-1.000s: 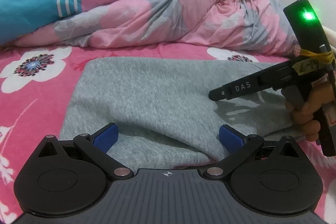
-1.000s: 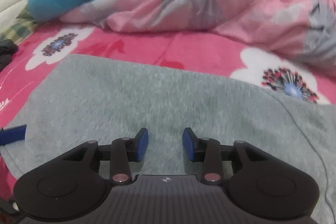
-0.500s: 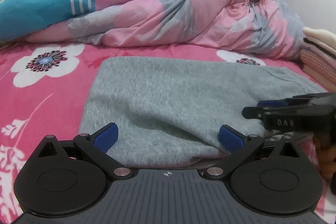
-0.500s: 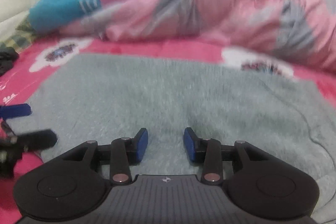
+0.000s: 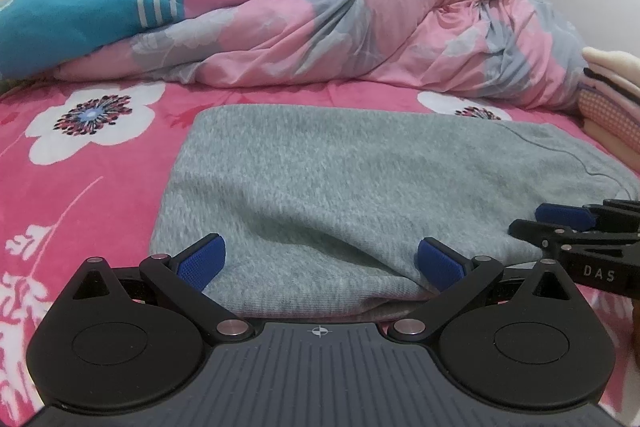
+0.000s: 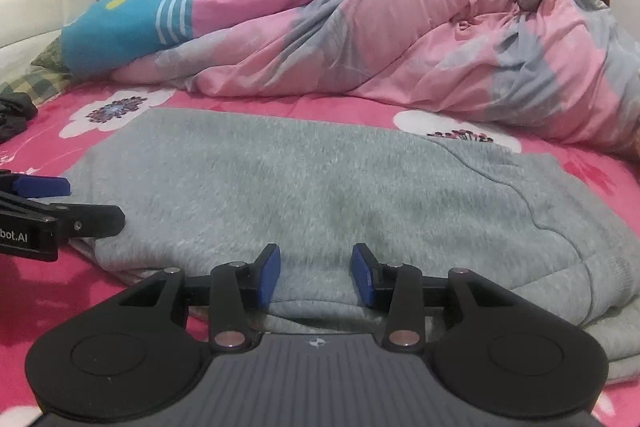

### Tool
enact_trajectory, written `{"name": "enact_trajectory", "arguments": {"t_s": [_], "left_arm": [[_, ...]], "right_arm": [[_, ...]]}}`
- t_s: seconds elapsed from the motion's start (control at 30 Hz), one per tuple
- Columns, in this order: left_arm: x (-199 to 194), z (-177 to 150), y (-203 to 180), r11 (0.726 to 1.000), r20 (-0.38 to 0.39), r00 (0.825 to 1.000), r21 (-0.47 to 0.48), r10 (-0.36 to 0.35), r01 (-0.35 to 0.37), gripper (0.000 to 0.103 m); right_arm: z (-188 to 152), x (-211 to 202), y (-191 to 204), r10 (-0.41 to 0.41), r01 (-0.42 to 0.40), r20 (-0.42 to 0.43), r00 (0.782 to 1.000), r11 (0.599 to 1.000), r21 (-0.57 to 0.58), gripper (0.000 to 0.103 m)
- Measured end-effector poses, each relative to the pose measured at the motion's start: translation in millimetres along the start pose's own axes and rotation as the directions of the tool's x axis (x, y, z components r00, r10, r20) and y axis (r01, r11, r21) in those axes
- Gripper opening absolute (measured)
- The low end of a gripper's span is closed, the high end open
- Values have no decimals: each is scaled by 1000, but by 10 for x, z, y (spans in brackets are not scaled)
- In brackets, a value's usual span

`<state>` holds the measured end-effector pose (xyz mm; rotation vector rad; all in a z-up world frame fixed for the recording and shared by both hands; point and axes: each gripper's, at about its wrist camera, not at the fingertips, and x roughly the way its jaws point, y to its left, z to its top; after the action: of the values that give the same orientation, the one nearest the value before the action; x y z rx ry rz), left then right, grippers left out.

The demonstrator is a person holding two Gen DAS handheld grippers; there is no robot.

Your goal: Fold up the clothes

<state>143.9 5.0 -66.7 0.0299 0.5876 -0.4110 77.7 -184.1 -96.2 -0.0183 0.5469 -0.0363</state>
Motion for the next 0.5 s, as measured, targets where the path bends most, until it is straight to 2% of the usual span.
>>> {"name": "enact_trajectory", "arguments": {"t_s": [0.5], "left_arm": [[17,33,-33,999,-28,999,-19,31,-31,103]], "right_arm": [[-29,-16,-10,4,-5,17,1000,1000,18,42]]}}
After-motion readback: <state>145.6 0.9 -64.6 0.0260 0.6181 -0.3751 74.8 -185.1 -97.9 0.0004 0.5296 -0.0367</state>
